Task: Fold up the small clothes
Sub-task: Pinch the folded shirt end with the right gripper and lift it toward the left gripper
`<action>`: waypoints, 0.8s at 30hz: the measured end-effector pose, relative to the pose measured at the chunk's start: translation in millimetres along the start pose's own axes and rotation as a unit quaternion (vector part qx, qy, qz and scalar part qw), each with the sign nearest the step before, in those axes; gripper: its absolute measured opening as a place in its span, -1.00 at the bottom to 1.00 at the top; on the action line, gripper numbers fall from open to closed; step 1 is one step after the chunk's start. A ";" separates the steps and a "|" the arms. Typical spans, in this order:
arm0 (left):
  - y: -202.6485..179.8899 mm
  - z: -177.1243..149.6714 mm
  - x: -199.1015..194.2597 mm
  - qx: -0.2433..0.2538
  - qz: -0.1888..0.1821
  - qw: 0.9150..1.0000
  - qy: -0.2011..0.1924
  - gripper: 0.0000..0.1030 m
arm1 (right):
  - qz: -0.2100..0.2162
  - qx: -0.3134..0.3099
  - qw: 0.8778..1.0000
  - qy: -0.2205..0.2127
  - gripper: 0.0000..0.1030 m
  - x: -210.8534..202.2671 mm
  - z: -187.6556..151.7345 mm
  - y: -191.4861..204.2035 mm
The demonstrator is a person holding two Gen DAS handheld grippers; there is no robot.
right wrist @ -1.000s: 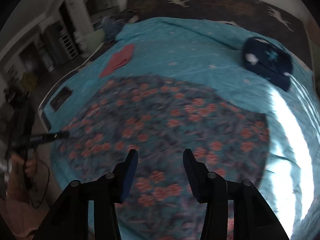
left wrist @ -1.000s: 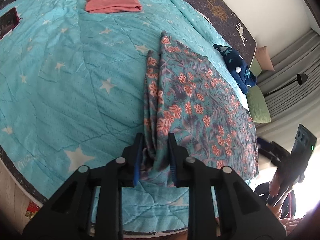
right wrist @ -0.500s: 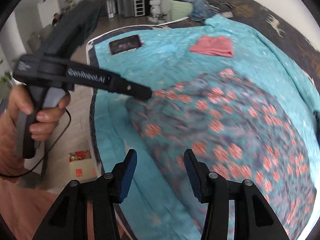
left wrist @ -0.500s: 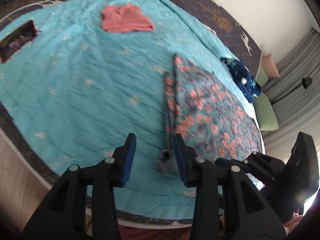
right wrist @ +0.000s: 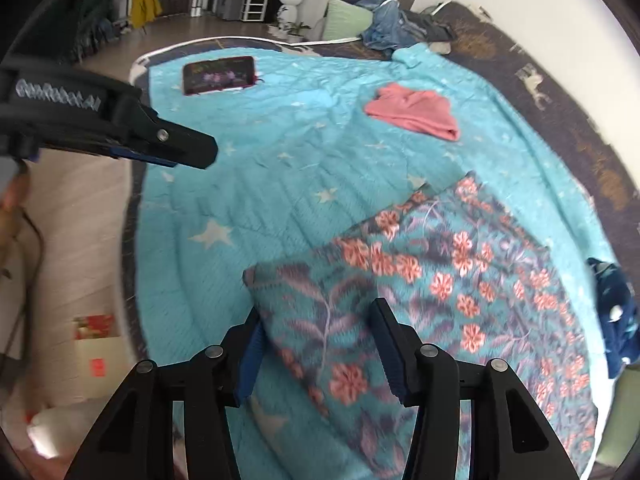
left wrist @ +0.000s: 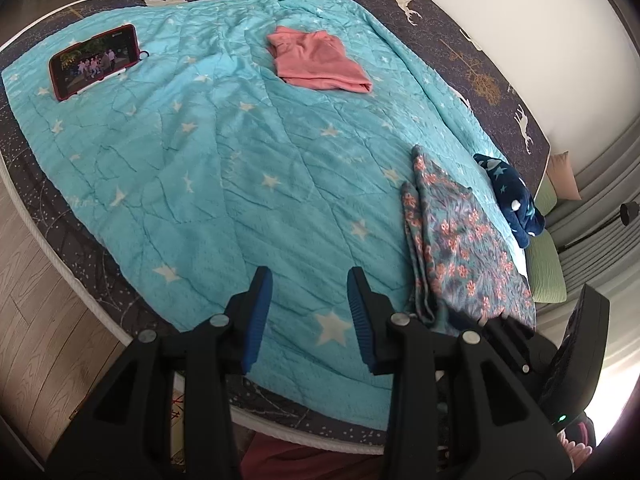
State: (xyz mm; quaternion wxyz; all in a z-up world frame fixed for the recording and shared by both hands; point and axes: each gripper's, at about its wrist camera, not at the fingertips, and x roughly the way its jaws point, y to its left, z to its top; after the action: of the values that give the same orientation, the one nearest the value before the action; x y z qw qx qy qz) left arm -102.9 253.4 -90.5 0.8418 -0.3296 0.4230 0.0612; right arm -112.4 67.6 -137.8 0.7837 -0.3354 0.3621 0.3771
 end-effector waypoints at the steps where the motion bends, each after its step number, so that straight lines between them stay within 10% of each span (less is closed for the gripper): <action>1: -0.7 1.9 1.0 0.000 -0.003 1.000 0.000 -0.22 | 0.004 0.015 1.000 -0.004 -0.49 -1.7 -0.3 -4.8; 11: -50.6 25.2 38.4 0.023 -0.101 0.994 0.037 -0.03 | 0.148 0.204 0.965 -0.065 -0.75 -49.2 -18.6 -92.9; 24: -110.2 49.4 97.7 0.009 -0.172 0.979 0.111 0.24 | 0.175 0.243 0.952 -0.059 -0.75 -52.4 -33.0 -110.3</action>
State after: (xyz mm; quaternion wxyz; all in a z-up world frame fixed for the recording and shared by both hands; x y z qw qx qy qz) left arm 34.5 180.7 -87.6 0.7904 -0.3946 0.4515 -0.1251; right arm -54.5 -31.1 -83.9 0.7830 -0.0434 0.4487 0.4286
